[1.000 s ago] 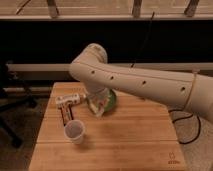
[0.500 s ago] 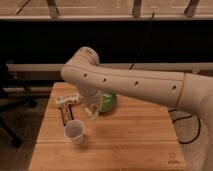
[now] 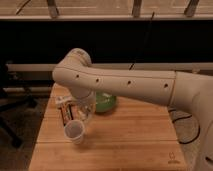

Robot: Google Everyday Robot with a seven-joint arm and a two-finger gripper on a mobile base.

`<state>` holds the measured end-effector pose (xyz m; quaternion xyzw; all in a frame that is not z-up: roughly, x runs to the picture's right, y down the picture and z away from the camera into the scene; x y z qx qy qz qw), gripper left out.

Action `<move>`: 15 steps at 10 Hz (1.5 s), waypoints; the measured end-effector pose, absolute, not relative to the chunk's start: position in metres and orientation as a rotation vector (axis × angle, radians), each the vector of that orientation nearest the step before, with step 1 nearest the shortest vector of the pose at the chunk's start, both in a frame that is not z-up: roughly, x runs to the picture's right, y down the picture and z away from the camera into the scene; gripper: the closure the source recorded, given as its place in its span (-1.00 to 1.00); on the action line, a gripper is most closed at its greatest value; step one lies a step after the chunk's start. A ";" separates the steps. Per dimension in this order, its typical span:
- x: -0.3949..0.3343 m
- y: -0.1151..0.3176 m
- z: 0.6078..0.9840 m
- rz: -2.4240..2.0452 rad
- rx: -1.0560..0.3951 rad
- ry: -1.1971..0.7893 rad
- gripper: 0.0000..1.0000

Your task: Place the white sponge in the ceramic cup

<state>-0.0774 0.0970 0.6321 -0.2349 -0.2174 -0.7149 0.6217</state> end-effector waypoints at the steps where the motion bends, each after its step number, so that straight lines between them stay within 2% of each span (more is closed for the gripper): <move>1: -0.076 0.097 0.633 -1.642 -0.541 -0.500 1.00; 8: -0.089 0.145 0.625 -1.699 -0.559 -0.605 1.00; 9: -0.090 0.150 0.626 -1.704 -0.566 -0.618 0.91; 12: -0.098 0.156 0.629 -1.723 -0.579 -0.637 0.37; 14: -0.104 0.156 0.632 -1.739 -0.587 -0.647 -0.09; 15: -0.106 0.156 0.633 -1.743 -0.589 -0.651 -0.26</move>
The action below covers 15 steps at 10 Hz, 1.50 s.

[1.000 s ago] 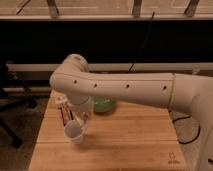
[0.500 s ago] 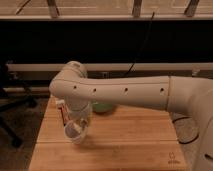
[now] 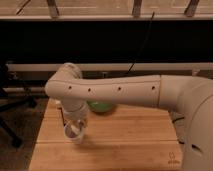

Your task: Place the white sponge in the ceramic cup

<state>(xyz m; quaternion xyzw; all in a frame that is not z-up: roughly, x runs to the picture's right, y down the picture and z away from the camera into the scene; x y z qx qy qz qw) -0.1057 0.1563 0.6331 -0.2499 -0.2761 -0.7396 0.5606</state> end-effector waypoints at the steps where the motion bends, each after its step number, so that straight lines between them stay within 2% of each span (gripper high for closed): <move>1: -0.108 0.156 0.634 -1.748 -0.590 -0.655 -0.47; 2: -0.110 0.156 0.635 -1.752 -0.592 -0.656 -0.58; 3: -0.111 0.155 0.636 -1.754 -0.592 -0.657 -0.60; 10: -0.102 0.126 0.628 -1.726 -0.521 -0.639 -0.59; 12: -0.102 0.113 0.617 -1.728 -0.513 -0.635 -0.23; 15: -0.097 0.119 0.627 -1.728 -0.532 -0.641 0.37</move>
